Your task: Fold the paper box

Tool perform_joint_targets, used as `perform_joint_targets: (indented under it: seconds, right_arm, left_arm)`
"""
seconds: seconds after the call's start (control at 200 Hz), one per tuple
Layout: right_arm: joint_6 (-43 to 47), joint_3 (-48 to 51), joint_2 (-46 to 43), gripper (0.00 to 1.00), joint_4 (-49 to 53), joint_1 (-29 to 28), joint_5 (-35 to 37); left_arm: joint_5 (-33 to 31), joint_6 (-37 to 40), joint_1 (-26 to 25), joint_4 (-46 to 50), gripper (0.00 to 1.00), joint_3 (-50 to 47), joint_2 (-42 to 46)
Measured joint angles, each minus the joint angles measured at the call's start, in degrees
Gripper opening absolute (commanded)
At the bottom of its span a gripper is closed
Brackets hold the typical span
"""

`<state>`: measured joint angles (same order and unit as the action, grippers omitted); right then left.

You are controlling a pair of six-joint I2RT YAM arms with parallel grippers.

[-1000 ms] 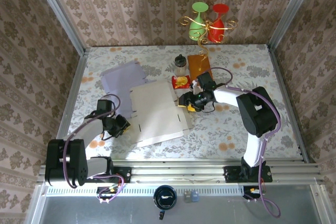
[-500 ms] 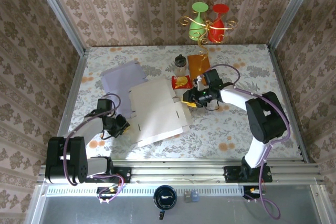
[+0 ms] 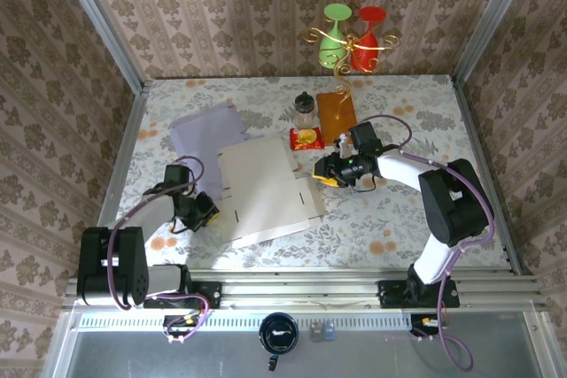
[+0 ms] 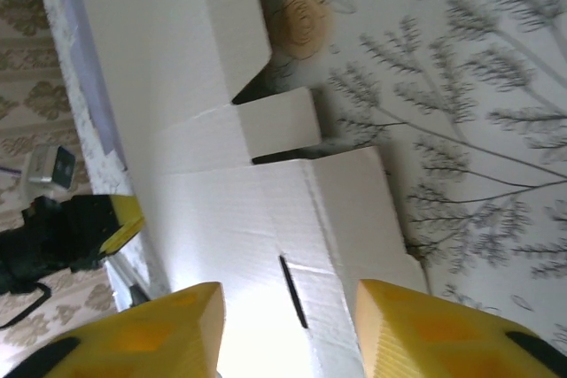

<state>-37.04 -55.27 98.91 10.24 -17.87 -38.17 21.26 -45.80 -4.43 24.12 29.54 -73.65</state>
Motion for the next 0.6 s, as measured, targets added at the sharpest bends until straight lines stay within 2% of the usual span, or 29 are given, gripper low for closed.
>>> perform_joint_targets:
  seconds: [0.23,0.6]
  right_arm:
    - [0.22,-0.55,1.73,0.53,0.48,-0.02,2.67]
    - [-4.09,-13.57,12.98,0.52,-5.46,-2.84,4.0]
  left_arm:
    - [-0.04,0.46,-0.04,-0.17,0.15,0.0,0.85]
    - [-0.26,0.9,-0.04,-1.64,0.15,0.04,1.27]
